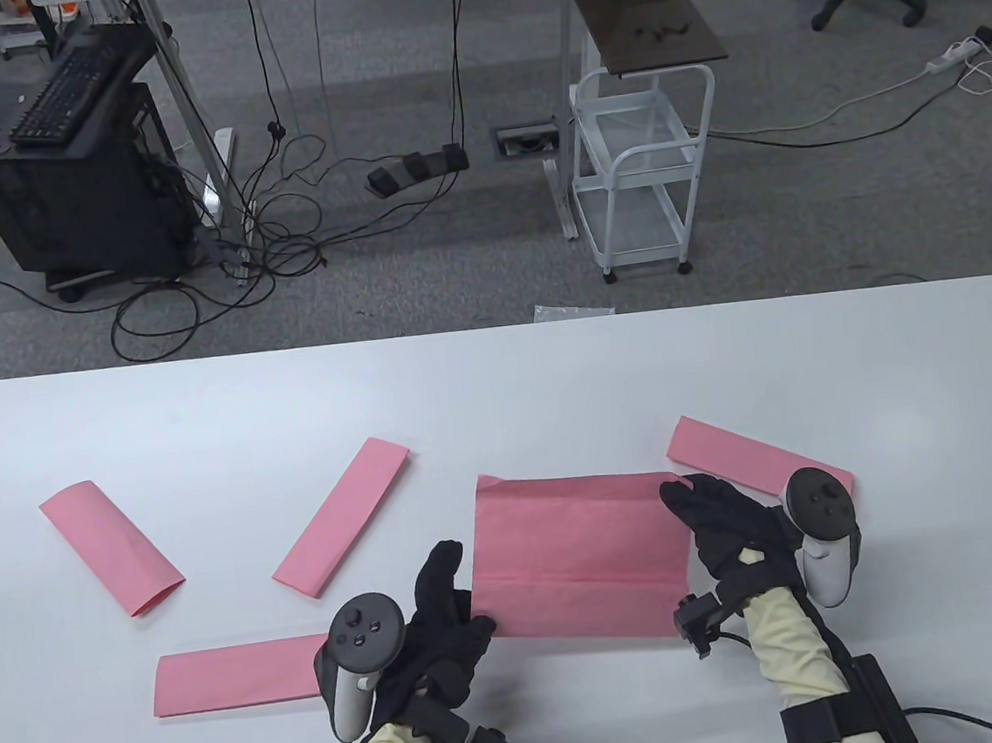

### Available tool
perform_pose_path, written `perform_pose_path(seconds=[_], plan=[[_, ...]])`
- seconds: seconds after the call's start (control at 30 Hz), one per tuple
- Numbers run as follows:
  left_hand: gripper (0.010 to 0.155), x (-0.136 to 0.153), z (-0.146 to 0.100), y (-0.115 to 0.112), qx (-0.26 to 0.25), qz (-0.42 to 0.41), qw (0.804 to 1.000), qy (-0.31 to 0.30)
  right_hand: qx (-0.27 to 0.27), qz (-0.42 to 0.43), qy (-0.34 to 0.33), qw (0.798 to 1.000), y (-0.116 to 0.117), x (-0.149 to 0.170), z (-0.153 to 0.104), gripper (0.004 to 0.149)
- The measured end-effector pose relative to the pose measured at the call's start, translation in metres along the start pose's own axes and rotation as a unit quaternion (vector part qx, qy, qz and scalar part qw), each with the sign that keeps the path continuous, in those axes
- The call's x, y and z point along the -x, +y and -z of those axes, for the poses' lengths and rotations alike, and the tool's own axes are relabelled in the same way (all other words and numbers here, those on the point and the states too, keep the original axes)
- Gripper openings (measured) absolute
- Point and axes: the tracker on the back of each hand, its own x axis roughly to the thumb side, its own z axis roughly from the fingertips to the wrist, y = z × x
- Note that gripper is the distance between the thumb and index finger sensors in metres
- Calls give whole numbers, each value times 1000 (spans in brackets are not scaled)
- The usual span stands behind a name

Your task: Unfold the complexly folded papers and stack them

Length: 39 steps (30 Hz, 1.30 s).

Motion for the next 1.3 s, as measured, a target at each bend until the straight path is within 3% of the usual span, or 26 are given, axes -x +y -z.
perform_pose_path(seconds=[0.1, 0.17, 0.33, 0.5, 0.73, 0.9, 1.13, 1.3], plan=[[81, -2, -4, 2, 26, 31, 998, -45, -2, -32, 19, 999, 4, -3, 8, 39], [76, -1, -7, 4, 9, 60, 997, -53, -11, -47, 25, 999, 8, -4, 12, 39], [50, 9, -7, 8, 20, -12, 999, -38, -28, -65, 29, 997, 14, -11, 22, 39], [33, 7, -7, 11, 6, 19, 999, -38, -49, -64, 37, 996, 16, -19, 29, 40], [31, 6, -8, 11, 8, 56, 998, -23, -57, -66, 40, 995, 21, -30, 42, 40], [34, 9, -8, 8, 73, 109, 991, 15, -31, -55, 44, 997, 18, -31, 50, 40], [34, 14, -7, 13, 85, 106, 989, 57, -31, -44, 63, 997, 12, -25, 55, 40], [36, 15, -5, 10, 106, 60, 992, 32, -42, -58, 68, 995, 13, -24, 55, 40]])
